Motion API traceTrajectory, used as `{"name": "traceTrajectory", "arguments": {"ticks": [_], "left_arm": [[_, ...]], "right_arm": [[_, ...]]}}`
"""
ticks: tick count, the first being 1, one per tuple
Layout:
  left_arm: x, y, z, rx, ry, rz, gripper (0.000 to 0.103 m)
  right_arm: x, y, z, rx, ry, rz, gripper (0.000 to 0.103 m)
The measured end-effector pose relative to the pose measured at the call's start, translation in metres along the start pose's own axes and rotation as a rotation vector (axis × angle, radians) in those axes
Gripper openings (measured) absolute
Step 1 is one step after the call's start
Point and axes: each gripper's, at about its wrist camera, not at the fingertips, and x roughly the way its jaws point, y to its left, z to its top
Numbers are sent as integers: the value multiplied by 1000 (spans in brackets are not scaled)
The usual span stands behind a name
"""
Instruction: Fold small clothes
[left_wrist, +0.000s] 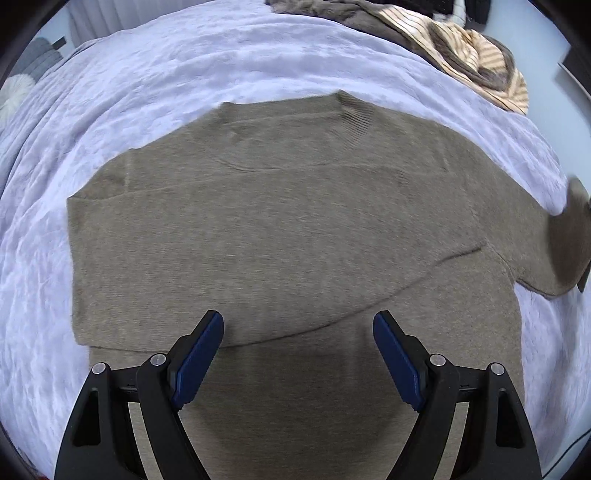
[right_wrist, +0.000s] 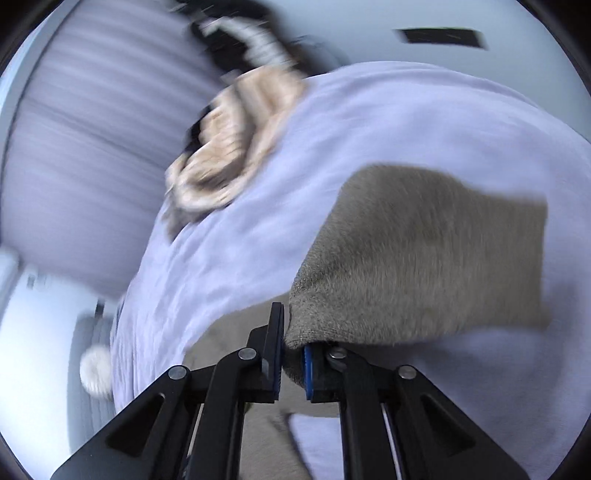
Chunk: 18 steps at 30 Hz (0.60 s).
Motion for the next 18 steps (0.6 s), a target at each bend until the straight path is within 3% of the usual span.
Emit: {"name": "traceTrajectory", "arguments": {"ticks": [4, 8, 11, 13, 15, 16, 17, 18], "left_arm": [[-4, 32, 0, -64, -22, 29, 84], [-5, 65, -2, -136, -26, 58, 84], [-3, 86, -7, -175, -25, 70, 84], [-4, 96, -11, -191, -27, 72, 84], [-4, 106, -13, -206, -29, 66, 84], [-5, 112, -15, -214, -32, 61, 84], [-5, 118, -16, -220, -33, 56, 84], [-4, 122, -17, -225, -32, 53, 84]], "right_arm": [[49, 93, -26, -272, 114, 97, 9], [111, 159, -90, -451, 286, 157, 9], [159, 169, -137, -463, 447, 131, 13], [189, 160, -160, -444, 537, 25, 15], [193, 148, -164, -382, 525, 12, 20], [185, 139, -164, -327, 498, 32, 28], [179, 133, -160, -280, 471, 46, 47], [171, 127, -154, -227, 428, 41, 57]]}}
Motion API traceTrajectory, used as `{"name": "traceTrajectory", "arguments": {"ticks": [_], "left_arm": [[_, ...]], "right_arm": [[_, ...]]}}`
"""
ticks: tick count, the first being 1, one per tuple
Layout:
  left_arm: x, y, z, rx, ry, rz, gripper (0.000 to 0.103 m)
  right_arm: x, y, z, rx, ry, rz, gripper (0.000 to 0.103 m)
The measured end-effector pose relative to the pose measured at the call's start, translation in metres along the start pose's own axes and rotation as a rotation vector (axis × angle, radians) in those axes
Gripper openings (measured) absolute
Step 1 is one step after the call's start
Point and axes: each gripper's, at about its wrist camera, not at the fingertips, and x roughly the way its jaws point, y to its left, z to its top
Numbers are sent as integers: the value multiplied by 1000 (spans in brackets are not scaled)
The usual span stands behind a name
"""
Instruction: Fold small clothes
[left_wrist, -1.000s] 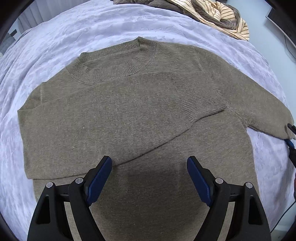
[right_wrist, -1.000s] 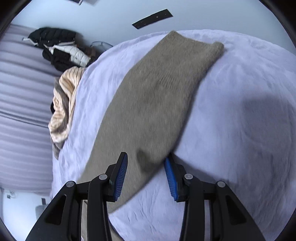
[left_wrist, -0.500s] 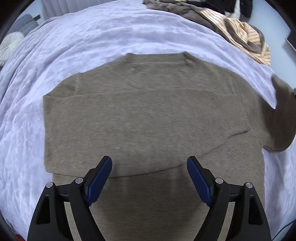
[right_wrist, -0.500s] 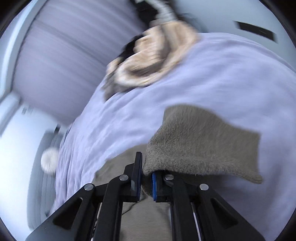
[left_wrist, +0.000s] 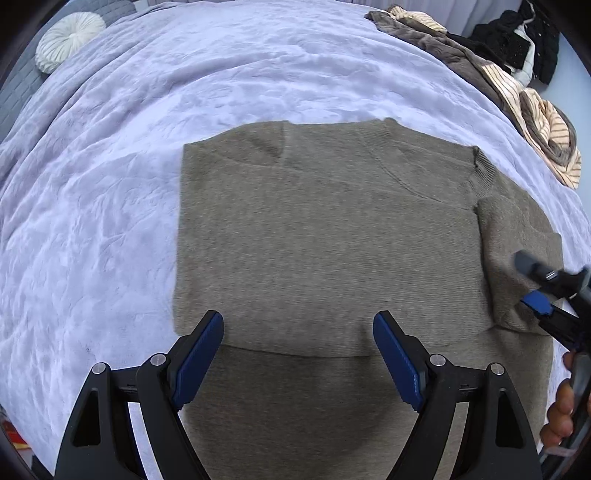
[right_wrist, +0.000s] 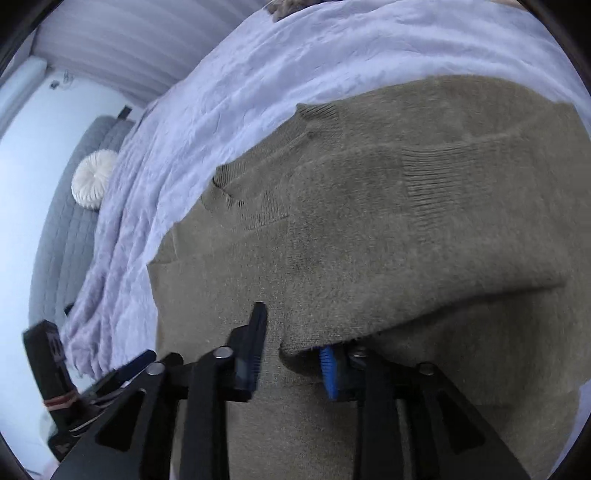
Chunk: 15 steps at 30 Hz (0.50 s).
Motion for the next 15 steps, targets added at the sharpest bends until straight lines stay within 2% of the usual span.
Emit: {"name": "traceTrajectory", "arguments": {"ticks": [1, 3, 4, 5, 7, 9, 13, 15], "left_arm": [[0, 4, 0, -6, 0, -3, 84], [-2, 12, 1, -15, -5, -10, 84], [-2, 16, 2, -18, -10, -16, 84], [-2, 18, 4, -20, -15, -26, 84], [-6, 25, 5, -31, -25, -46, 84], [-8, 33, 5, -44, -31, -63, 84], [-4, 45, 7, -75, -24, -72, 84], [-2, 50, 7, -98, -19, -84, 84]], "right_arm": [[-10, -9, 2, 65, -57, -2, 65], [-16, -22, 14, 175, -95, -3, 60], [-16, -26, 20, 214, -101, -9, 41], [-16, -25, 25, 219, -106, -20, 12], [-12, 0, 40, 106, -116, -41, 8], [-4, 45, 37, -110, -95, -53, 8], [39, 117, -1, -493, 33, -137, 8], [61, 126, -23, -597, 119, -188, 8]]}}
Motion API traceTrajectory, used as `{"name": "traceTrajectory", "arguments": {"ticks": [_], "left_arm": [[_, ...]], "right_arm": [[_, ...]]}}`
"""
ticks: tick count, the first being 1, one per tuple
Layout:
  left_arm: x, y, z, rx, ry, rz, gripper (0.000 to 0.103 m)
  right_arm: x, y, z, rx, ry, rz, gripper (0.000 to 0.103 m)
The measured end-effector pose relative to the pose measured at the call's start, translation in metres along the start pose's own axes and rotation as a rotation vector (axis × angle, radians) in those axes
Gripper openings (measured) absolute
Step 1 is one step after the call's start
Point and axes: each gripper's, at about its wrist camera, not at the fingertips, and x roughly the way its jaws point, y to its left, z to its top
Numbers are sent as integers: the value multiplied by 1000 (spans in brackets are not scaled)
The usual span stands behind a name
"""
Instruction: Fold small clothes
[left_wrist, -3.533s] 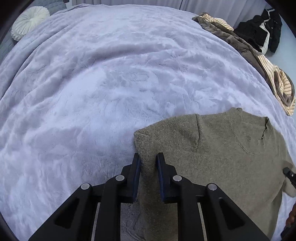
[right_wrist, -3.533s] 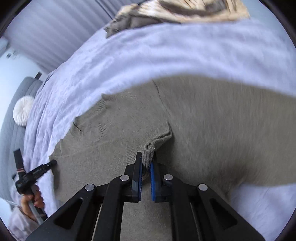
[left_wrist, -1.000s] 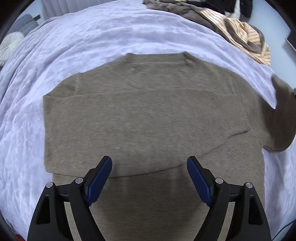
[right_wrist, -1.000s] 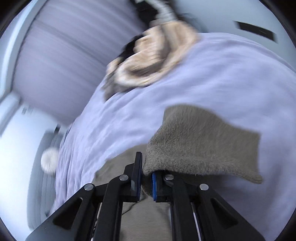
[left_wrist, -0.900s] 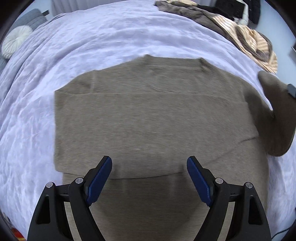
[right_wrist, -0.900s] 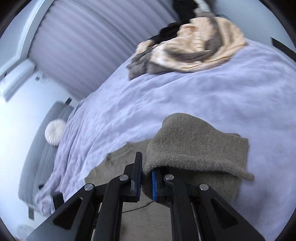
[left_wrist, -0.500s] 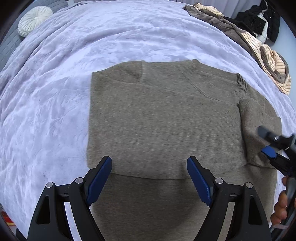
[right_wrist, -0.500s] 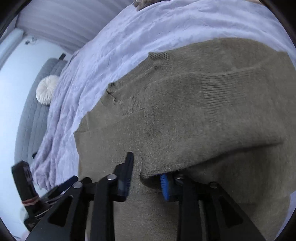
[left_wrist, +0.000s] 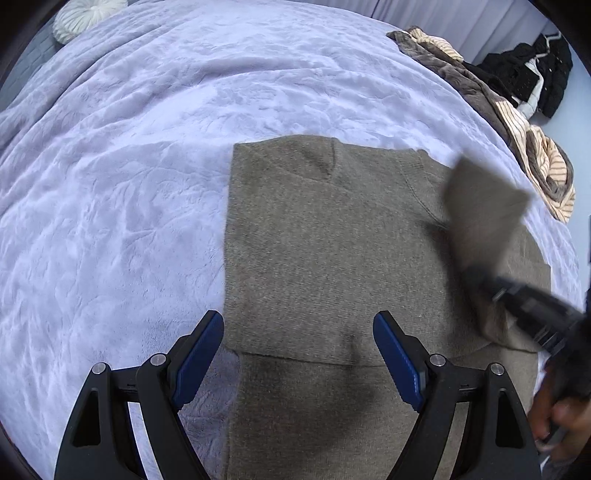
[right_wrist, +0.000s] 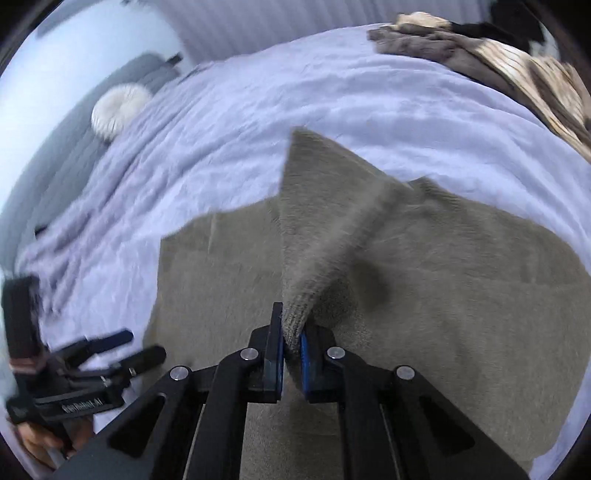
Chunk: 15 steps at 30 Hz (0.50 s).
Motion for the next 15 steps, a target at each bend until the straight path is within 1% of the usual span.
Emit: {"name": "traceTrajectory", "arguments": {"ticks": [1, 2, 3, 4, 5, 6, 7, 10, 13, 15], "left_arm": [[1, 3, 0, -11, 4, -4, 84], [2, 5, 0, -19, 8, -8, 84], [4, 6, 0, -25, 13, -16, 84], [5, 7, 1, -28, 21, -31, 84], [7, 6, 1, -29, 31, -51, 84], [10, 4, 2, -29, 47, -76, 84], [13, 1, 3, -29, 64, -100, 84], [23, -14, 8, -15, 112, -183, 84], [36, -31, 15, -13, 150, -258, 84], [44, -41, 21, -20, 160, -286, 84]], "right_arm": [[13, 9, -4, -43, 59, -19, 11], [25, 17, -10, -77, 111, -53, 12], [28, 22, -14, -99, 122, -67, 16], [25, 25, -16, -106, 109, -62, 24], [20, 23, -17, -90, 104, -38, 43], [15, 20, -19, -62, 106, -16, 53], [7, 12, -22, -8, 105, 13, 59], [-13, -21, -34, 162, 85, 79, 59], [-40, -68, -64, 365, 45, 137, 59], [-57, -101, -86, 504, 5, 142, 59]]}}
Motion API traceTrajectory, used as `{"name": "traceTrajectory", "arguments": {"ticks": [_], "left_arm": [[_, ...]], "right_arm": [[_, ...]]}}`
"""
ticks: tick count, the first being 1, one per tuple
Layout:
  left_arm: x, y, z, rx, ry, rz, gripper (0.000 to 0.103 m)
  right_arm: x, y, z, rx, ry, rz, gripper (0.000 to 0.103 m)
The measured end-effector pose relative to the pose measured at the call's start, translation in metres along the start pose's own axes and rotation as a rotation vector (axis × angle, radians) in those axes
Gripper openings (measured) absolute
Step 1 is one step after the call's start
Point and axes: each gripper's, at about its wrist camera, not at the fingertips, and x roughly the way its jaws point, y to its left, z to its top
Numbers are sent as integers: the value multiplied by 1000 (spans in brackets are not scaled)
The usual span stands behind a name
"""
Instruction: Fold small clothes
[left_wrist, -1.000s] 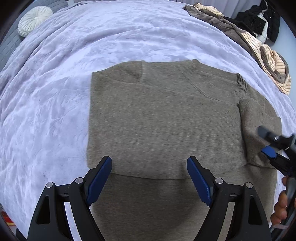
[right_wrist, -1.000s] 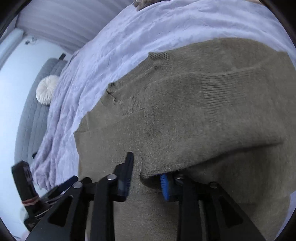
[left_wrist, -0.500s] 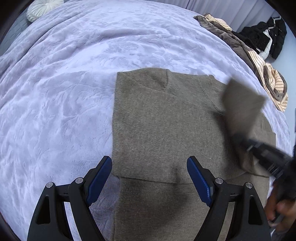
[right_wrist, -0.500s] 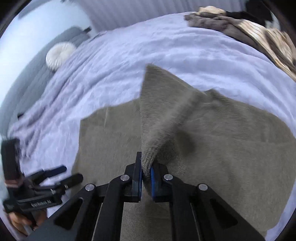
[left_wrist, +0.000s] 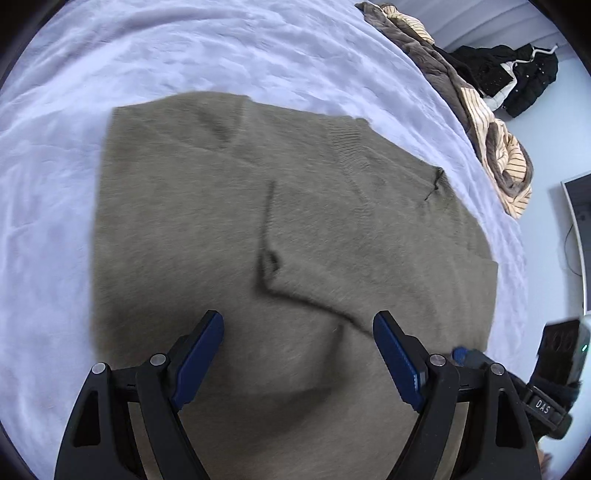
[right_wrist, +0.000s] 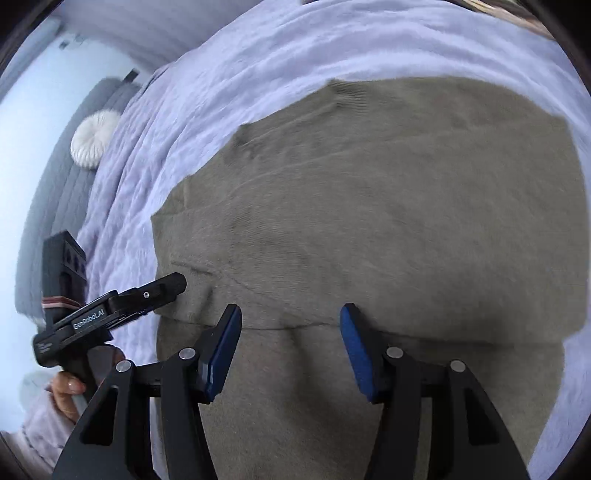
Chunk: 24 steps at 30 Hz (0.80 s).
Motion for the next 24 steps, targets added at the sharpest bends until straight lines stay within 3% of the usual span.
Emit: {"name": "traceTrajectory", "arguments": {"ticks": [2, 3, 4, 6, 9, 10, 11, 14, 17, 19, 21, 23, 24], "left_arm": [[8, -7, 8, -14, -2, -21, 84], [10, -9, 11, -26, -2, -31, 78], [12, -11, 15, -36, -4, -51, 48], [19, -15, 22, -40, 34, -80, 7], [10, -20, 26, -23, -4, -85, 8], [0, -23, 24, -5, -31, -91, 8], [-7, -25, 23, 6, -47, -99, 8], [-22, -22, 10, 40, -67, -85, 8], [-7, -11, -5, 42, -23, -48, 8], [7, -2, -14, 40, 5, -4, 8], [7, 6, -20, 21, -15, -8, 10], [1, 8, -19, 11, -17, 26, 21], [-4, 8, -19, 20, -25, 67, 37]], "right_arm": [[-16, -35, -5, 144, -49, 13, 59], [-24, -55, -10, 233, -77, 27, 59], [-31, -75, -15, 324, -104, 48, 59], [-38, -106, -21, 475, -161, 107, 59], [-39, -132, -20, 625, -241, 172, 52], [-38, -136, -16, 644, -249, 167, 26], [-38, -137, -10, 640, -253, 156, 7], [-61, -122, 4, 442, -266, 108, 7], [-61, -106, 9, 258, -210, 6, 7], [-44, -108, 8, 192, -146, -74, 7], [-36, -124, 2, 200, -103, -71, 7], [-40, -127, -3, 215, -114, -52, 11], [-43, -127, -6, 218, -111, -56, 11]]}}
